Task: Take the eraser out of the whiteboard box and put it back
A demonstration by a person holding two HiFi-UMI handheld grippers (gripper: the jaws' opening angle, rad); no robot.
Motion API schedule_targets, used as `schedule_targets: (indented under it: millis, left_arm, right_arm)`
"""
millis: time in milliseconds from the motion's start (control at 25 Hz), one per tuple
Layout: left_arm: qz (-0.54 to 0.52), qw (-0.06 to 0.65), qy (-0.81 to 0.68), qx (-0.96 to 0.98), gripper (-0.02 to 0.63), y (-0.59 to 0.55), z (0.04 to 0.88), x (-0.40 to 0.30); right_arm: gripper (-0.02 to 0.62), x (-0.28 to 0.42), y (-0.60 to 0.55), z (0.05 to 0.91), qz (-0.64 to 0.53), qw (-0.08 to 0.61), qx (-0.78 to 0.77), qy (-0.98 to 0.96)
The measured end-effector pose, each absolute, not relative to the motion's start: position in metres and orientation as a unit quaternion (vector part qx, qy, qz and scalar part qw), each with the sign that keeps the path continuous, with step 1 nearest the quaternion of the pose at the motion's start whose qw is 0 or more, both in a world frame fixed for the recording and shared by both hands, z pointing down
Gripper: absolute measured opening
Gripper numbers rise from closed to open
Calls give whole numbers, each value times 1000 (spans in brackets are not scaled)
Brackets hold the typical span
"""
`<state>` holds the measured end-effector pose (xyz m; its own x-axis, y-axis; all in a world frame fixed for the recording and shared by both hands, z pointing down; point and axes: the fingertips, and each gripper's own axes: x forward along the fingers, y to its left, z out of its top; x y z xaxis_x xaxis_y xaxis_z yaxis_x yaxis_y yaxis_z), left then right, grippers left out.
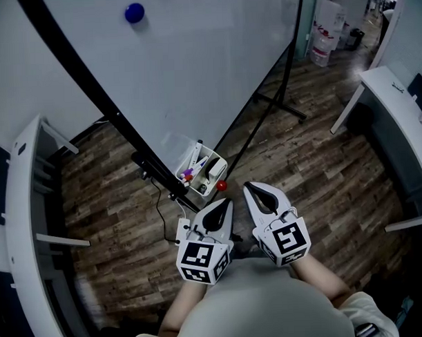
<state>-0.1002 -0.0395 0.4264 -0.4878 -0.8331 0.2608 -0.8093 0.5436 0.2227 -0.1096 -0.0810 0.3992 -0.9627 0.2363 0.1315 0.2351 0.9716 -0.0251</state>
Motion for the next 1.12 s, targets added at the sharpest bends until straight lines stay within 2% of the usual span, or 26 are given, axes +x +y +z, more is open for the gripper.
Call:
schedule_targets:
  millis: [1120]
  left_arm:
    - [-30,168,-858,484,2,-43,426,-98]
  right_arm:
    - [3,-101,-79,397,-8,65,-114,-991]
